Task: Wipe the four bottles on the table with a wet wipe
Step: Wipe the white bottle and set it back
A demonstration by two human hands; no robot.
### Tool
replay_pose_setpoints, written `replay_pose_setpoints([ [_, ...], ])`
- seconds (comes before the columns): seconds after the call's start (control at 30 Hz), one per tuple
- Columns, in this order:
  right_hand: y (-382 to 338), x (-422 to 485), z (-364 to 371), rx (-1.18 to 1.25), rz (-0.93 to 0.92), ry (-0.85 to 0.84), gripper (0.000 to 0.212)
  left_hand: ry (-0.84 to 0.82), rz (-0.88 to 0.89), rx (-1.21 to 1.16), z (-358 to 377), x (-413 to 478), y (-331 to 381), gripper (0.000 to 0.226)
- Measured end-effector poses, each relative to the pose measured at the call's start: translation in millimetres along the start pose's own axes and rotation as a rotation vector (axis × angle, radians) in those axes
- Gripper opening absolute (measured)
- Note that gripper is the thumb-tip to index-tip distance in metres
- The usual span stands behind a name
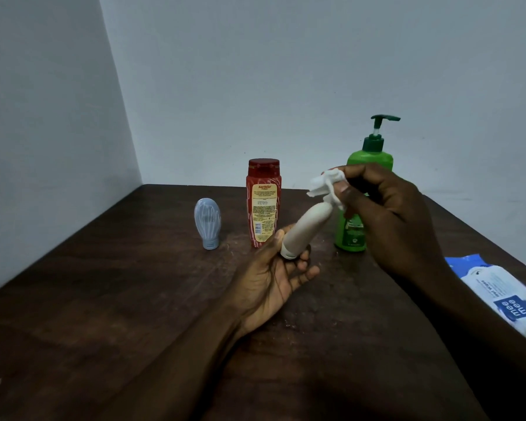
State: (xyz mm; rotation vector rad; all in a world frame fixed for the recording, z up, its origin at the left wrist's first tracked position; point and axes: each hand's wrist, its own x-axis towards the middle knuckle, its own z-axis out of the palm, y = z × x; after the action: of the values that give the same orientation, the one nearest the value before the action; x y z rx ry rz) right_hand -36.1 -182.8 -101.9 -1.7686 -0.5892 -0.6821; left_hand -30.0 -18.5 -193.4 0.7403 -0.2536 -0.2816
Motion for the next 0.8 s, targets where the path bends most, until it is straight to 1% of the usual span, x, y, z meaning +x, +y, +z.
replay_pose_setpoints([
  [0.07,-4.6,-4.4,-1.4,-0.041,-0.016,-0.041,0.022,0.016,0.011,-0.013,-0.2,0.9,0.4,0.038],
  [0.1,-6.5,-7.7,-1.1,-0.104,-0.054,-0.071,0.022,0.026,0.020,-0.013,-0.5,1.5,0.0,0.036],
  [0.17,-9.7,-15.0,0.7,-0.257,-0.148,-0.101,0.023,0.055,0.042,-0.004,-0.9,2.7,-1.1,0.033],
  [0.3,-13.4,-26.3,6.5,-0.470,-0.369,-0.094,0.019,0.086,0.089,0.002,-4.2,4.3,-4.0,0.029],
  [0.4,-11.4,-33.0,12.1,-0.641,-0.501,-0.143,0.021,0.089,0.101,0.008,-2.3,3.1,-5.5,0.035],
  [0.47,-9.2,-34.7,11.3,-0.711,-0.546,-0.153,0.025,0.084,0.103,0.022,-1.5,2.5,-5.2,0.037],
  [0.53,-7.3,-34.0,7.6,-0.692,-0.525,-0.135,0.026,0.080,0.101,0.020,-1.9,3.4,-4.5,0.035],
  [0.6,-5.3,-32.7,4.4,-0.605,-0.458,-0.113,0.024,0.096,0.091,0.011,-1.1,4.1,-2.9,0.032],
  [0.7,-0.8,-30.7,0.9,-0.387,-0.302,-0.090,0.021,0.097,0.078,0.015,-0.2,3.7,-2.3,0.029],
  [0.8,7.5,-29.3,-1.5,-0.151,-0.117,-0.104,0.022,0.075,0.082,0.026,2.2,1.3,-1.2,0.032],
])
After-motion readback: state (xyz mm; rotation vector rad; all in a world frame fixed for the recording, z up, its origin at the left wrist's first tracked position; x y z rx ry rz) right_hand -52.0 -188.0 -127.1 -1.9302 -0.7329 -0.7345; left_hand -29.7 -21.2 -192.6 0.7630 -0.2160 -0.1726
